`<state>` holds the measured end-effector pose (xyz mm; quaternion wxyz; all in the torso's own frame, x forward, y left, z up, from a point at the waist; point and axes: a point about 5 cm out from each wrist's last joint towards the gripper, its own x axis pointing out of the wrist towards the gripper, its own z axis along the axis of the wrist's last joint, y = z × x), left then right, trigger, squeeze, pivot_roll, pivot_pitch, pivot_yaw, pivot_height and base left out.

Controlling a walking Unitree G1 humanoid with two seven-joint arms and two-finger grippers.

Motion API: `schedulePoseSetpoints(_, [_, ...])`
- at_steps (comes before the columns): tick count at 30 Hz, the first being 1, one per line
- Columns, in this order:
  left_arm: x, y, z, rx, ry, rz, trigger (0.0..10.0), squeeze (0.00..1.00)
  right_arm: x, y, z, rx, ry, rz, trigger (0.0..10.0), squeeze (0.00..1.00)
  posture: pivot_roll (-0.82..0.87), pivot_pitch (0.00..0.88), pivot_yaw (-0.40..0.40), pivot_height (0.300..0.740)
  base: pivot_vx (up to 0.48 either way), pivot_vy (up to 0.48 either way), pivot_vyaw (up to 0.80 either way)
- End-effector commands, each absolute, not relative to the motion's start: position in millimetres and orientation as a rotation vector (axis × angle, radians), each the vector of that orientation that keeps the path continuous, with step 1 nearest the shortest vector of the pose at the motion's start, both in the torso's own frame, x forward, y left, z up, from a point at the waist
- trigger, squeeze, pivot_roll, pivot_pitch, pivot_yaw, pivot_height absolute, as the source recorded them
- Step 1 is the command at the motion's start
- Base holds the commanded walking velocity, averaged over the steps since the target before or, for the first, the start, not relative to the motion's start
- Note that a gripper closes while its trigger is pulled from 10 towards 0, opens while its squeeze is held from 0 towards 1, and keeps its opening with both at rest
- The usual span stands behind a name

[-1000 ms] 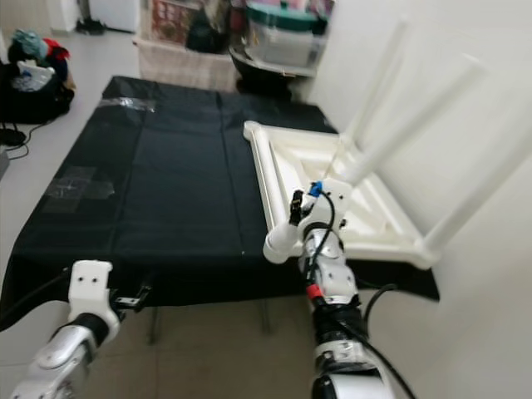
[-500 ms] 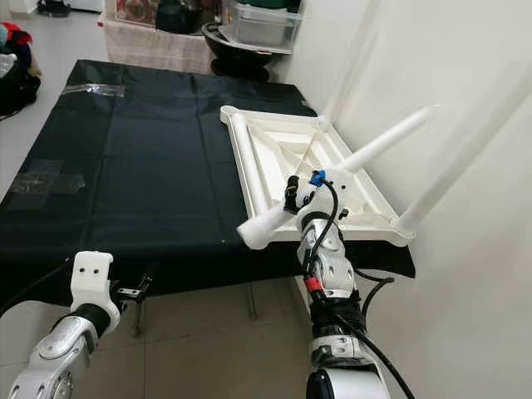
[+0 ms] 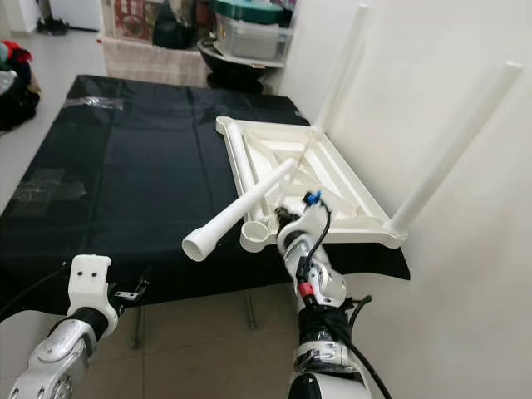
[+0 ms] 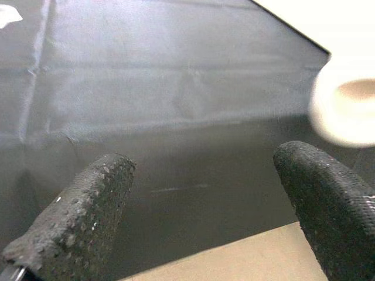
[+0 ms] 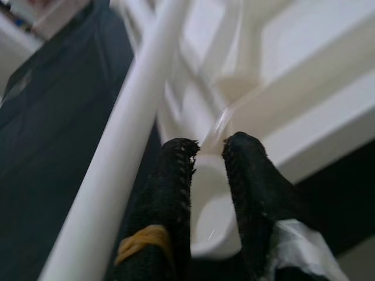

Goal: Building children table

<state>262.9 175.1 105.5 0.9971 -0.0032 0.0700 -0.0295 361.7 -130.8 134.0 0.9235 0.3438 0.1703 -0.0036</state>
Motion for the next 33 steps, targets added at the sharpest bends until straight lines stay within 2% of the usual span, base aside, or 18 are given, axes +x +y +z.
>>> schedulePoseSetpoints(1, [263,174,109,-0.004,0.123,-0.085,10.0,0.0,364,-130,141,0.737,0.35,0.039,10.0,0.0,0.15,0.0,-0.179,0.74,0.0,0.0,0.0])
schedulePoseSetpoints(4, [263,176,108,-0.003,0.124,-0.082,10.0,0.0,364,-129,147,0.779,0.316,0.061,10.0,0.0,0.15,0.0,-0.178,0.74,0.0,0.0,0.0])
schedulePoseSetpoints(5, [263,179,107,0.005,0.126,-0.079,10.0,0.0,363,-131,150,0.757,0.281,0.078,10.0,1.0,0.15,0.0,-0.176,0.74,0.0,0.0,0.0])
schedulePoseSetpoints(8, [264,184,108,0.017,0.123,-0.071,10.0,0.0,362,-131,152,0.732,0.256,0.095,10.0,1.0,0.15,0.0,-0.171,0.74,0.0,0.0,0.0])
schedulePoseSetpoints(11, [276,216,115,0.087,0.1,-0.022,10.0,0.0,355,-128,163,0.611,0.135,0.18,10.0,1.0,0.14,0.0,-0.154,0.74,0.0,0.0,0.0])
schedulePoseSetpoints(16, [288,236,124,0.062,0.083,0.032,10.0,0.0,347,-120,166,0.561,0.086,0.286,10.0,1.0,0.13,0.0,-0.145,0.74,0.0,0.0,0.0])
schedulePoseSetpoints(17, [297,242,129,0.027,0.073,0.05,10.0,0.0,337,-110,164,0.535,0.105,0.412,10.0,0.0,0.13,0.0,-0.136,0.74,0.0,0.0,0.0])
schedulePoseSetpoints(18, [297,242,129,0.027,0.073,0.05,10.0,0.0,337,-110,164,0.535,0.105,0.412,10.0,0.0,0.13,0.0,-0.136,0.74,0.0,0.0,0.0])
schedulePoseSetpoints(19, [315,247,141,-0.101,0.058,0.078,10.0,0.0,308,-95,159,0.385,0.123,0.69,10.0,0.0,0.11,0.0,-0.114,0.74,0.0,0.0,0.0])
schedulePoseSetpoints(24, [322,248,145,-0.147,0.052,0.082,10.0,0.0,295,-91,156,0.323,0.126,0.792,10.0,0.0,0.11,0.0,-0.114,0.74,0.0,0.0,0.0])
schedulePoseSetpoints(25, [329,241,151,-0.162,0.038,0.053,10.0,0.0,279,-102,154,0.248,0.115,0.876,10.0,0.0,0.09,0.0,-0.096,0.74,0.0,0.0,0.0])
schedulePoseSetpoints(26, [329,241,151,-0.162,0.038,0.053,10.0,0.0,279,-102,154,0.248,0.115,0.876,10.0,0.0,0.09,0.0,-0.096,0.74,0.0,0.0,0.0])
schedulePoseSetpoints(27, [332,236,151,-0.157,0.043,0.025,10.0,0.0,262,-119,146,0.144,0.151,0.937,10.0,0.0,0.07,0.0,-0.082,0.74,0.0,0.0,0.0])
schedulePoseSetpoints(28, [332,236,151,-0.157,0.043,0.025,10.0,0.0,262,-119,146,0.144,0.151,0.937,10.0,0.0,0.07,0.0,-0.082,0.74,0.0,0.0,0.0])
schedulePoseSetpoints(29, [334,234,147,-0.146,0.054,0.009,10.0,0.0,254,-134,134,0.027,0.204,0.931,10.0,0.0,0.06,0.0,-0.079,0.74,0.0,0.0,0.0])
schedulePoseSetpoints(30, [334,234,147,-0.146,0.054,0.009,10.0,0.0,254,-134,134,0.027,0.204,0.931,10.0,0.0,0.06,0.0,-0.079,0.74,0.0,0.0,0.0])
schedulePoseSetpoints(31, [335,233,143,-0.144,0.068,0.0,10.0,0.0,252,-146,125,-0.058,0.24,0.883,10.0,0.0,0.06,0.0,-0.079,0.74,0.0,0.0,0.0])
schedulePoseSetpoints(33, [337,236,139,-0.149,0.082,0.007,10.0,0.0,258,-153,120,-0.107,0.249,0.814,10.0,0.0,0.06,0.0,-0.084,0.74,0.0,0.0,0.0])
